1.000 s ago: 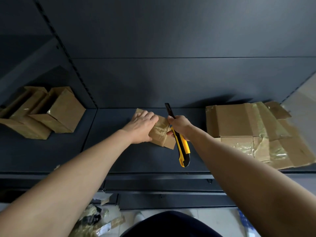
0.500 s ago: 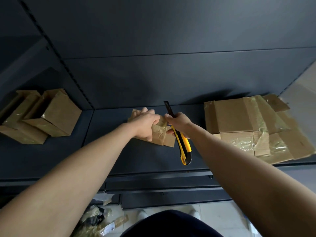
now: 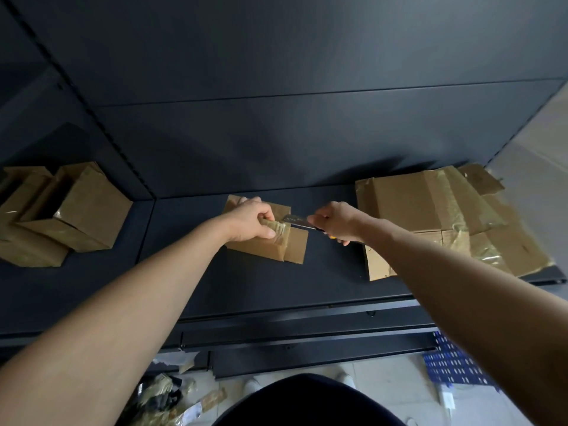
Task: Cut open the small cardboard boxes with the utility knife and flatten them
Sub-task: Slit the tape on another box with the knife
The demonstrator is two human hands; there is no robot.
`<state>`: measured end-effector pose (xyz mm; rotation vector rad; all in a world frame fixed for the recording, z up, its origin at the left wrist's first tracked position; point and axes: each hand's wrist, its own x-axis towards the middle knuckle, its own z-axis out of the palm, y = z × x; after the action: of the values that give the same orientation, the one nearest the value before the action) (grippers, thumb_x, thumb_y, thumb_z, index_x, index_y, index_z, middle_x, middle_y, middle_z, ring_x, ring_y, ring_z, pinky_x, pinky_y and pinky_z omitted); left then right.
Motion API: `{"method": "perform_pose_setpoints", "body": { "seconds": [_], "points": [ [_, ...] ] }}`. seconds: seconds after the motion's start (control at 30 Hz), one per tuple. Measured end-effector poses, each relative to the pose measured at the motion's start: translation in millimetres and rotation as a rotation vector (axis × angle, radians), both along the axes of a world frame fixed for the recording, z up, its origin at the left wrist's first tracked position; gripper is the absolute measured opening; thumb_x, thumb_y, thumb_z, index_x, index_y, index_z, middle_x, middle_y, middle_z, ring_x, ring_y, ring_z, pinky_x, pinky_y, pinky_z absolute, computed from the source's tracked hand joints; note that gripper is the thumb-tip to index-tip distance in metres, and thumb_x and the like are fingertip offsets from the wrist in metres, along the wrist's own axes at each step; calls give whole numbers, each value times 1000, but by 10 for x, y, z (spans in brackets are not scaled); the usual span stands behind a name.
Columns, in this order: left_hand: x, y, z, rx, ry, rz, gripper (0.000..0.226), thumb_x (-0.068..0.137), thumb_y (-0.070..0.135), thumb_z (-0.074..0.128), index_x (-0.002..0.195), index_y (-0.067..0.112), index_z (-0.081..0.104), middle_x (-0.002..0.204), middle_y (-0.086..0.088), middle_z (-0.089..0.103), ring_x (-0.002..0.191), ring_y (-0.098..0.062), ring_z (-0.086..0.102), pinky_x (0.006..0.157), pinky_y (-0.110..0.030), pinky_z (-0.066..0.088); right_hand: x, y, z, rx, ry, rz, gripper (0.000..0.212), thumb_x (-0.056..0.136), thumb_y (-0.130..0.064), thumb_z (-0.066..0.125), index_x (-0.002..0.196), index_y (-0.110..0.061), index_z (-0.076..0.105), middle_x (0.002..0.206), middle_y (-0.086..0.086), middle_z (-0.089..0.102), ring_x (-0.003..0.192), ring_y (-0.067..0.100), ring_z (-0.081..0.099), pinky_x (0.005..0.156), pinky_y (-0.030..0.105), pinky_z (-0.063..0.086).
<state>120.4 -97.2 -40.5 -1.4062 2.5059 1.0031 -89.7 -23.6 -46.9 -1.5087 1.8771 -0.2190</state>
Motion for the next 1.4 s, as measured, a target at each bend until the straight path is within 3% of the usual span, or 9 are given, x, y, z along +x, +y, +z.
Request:
{"method": "perform_pose_setpoints", "body": {
  "seconds": [0.23, 0.43, 0.6, 0.73, 0.8, 1.0, 1.2, 1.3, 1.4],
  "points": [
    [35, -32, 39, -20, -72, -109, 22, 81, 24, 70, 76, 38, 55, 93, 11, 42, 105, -15, 29, 92, -33, 28, 7, -231, 207, 103, 108, 227, 37, 91, -44, 49, 77, -13, 66, 67, 5, 60, 52, 19, 56, 45, 23, 50],
    [27, -43, 89, -34, -159, -206, 13, 84, 23, 69, 85, 33, 61, 99, 9, 46, 107, -15, 31, 98, -38, 31, 237, -466, 251, 178, 248, 436, 35, 89, -40, 49, 69, -13, 58, 58, 2, 55, 49, 17, 50, 48, 25, 47],
    [58, -37, 63, -20, -97, -139, 23, 80, 21, 72, 74, 38, 58, 94, 17, 46, 106, -13, 33, 97, -37, 33, 246, -497, 252, 170, 312, 549, 41, 92, -41, 47, 65, -12, 56, 53, 2, 55, 45, 16, 50, 47, 24, 46],
    [43, -46, 64, -20, -109, -140, 25, 80, 20, 73, 72, 38, 57, 96, 14, 49, 106, -15, 41, 93, -35, 37, 313, -508, 230, 41, 480, 693, 40, 94, -46, 41, 68, -20, 58, 71, 1, 65, 69, 18, 62, 62, 29, 47],
    [39, -52, 72, -20, -105, -152, 21, 80, 20, 73, 75, 36, 59, 96, 13, 50, 105, -15, 42, 92, -35, 37, 286, -478, 173, 46, 442, 673, 39, 94, -47, 41, 70, -22, 58, 77, 1, 65, 73, 17, 62, 65, 31, 49],
    [-14, -72, 71, -5, -115, -160, 20, 80, 22, 73, 77, 37, 59, 99, 13, 49, 105, -12, 39, 91, -32, 34, 135, -418, 175, 166, 274, 519, 39, 93, -42, 46, 70, -13, 60, 53, 2, 56, 41, 15, 51, 46, 23, 47],
    [-30, -46, 51, 19, -81, -116, 21, 80, 22, 73, 72, 37, 60, 98, 13, 50, 102, -13, 42, 82, -30, 32, 305, -304, 75, 110, 279, 489, 37, 94, -46, 43, 84, -17, 65, 77, 3, 66, 68, 19, 64, 67, 32, 56],
    [-5, -38, 48, 10, -81, -120, 22, 81, 24, 72, 71, 38, 59, 99, 13, 49, 100, -13, 43, 81, -30, 32, 243, -271, 134, 197, 160, 426, 37, 93, -38, 45, 73, -9, 58, 60, 5, 57, 46, 17, 53, 48, 26, 49],
    [-11, -38, 65, 2, -55, -105, 22, 83, 22, 70, 73, 37, 57, 95, 16, 48, 99, -13, 44, 82, -29, 32, 164, -260, 221, 224, 138, 370, 37, 91, -35, 47, 63, -13, 53, 53, 5, 53, 38, 16, 46, 44, 22, 43]
  ]
}}
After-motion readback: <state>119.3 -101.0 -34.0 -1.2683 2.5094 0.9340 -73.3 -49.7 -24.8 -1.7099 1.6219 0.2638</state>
